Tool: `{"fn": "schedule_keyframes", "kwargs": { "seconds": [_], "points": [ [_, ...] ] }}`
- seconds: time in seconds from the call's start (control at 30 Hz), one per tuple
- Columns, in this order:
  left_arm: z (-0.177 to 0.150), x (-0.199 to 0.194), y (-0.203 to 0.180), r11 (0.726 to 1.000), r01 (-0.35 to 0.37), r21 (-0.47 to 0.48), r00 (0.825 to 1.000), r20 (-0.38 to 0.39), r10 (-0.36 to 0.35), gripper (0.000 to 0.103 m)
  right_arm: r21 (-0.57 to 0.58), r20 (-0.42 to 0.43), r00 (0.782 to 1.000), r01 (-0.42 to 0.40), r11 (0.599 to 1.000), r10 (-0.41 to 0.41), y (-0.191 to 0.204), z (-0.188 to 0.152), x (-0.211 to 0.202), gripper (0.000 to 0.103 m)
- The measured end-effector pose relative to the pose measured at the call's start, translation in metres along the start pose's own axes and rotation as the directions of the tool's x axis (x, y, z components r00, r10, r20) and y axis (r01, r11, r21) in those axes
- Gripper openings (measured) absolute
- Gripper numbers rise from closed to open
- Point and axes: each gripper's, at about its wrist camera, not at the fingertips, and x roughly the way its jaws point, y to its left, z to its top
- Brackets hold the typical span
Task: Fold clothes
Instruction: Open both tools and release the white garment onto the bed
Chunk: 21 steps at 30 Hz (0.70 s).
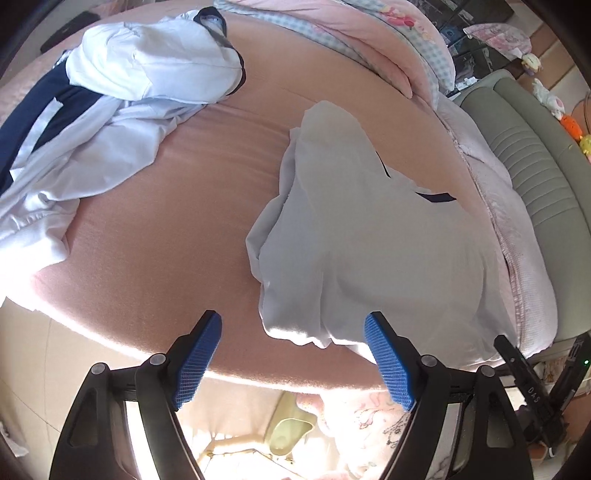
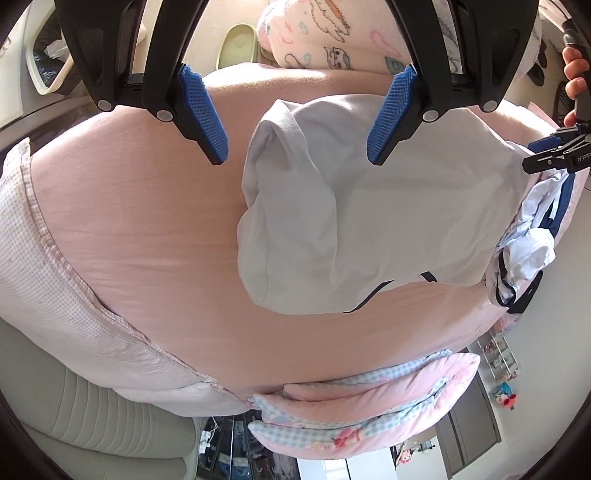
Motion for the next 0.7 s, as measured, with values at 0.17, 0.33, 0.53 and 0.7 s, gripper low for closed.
{"fn": "schedule_keyframes", "kwargs": {
  "seconds": [0.17, 0.33, 0.53, 0.7],
  "points": [
    [-0.008, -0.01, -0.025, 0.955, -0.221, 0.199, 0.973, 0.113, 0.202, 0.079, -0.112, 0.038, 0.996, 0.088, 0.99, -0.084, 0.008, -0.009, -0.015, 0.077],
    [-0.023, -0.019, -0.048, 0.837, -0.413, 0.359, 0.906, 0.255, 0.338, 0.079, -0.242, 0.063, 0.988, 0.155, 0.958, -0.144, 0.021, -0.022, -0.027, 0.077],
    [-0.031, -0.022, -0.057, 0.8, -0.415, 0.434, 0.907, 0.267, 0.326, 0.079, -0.301, 0.073, 0.987, 0.158, 0.94, -0.143, 0.021, -0.028, -0.037, 0.077],
    [-0.041, -0.02, -0.061, 0.741, -0.453, 0.495, 0.89, 0.297, 0.346, 0.079, -0.423, 0.12, 0.972, 0.234, 0.875, -0.202, 0.027, -0.037, -0.039, 0.077]
  ]
}}
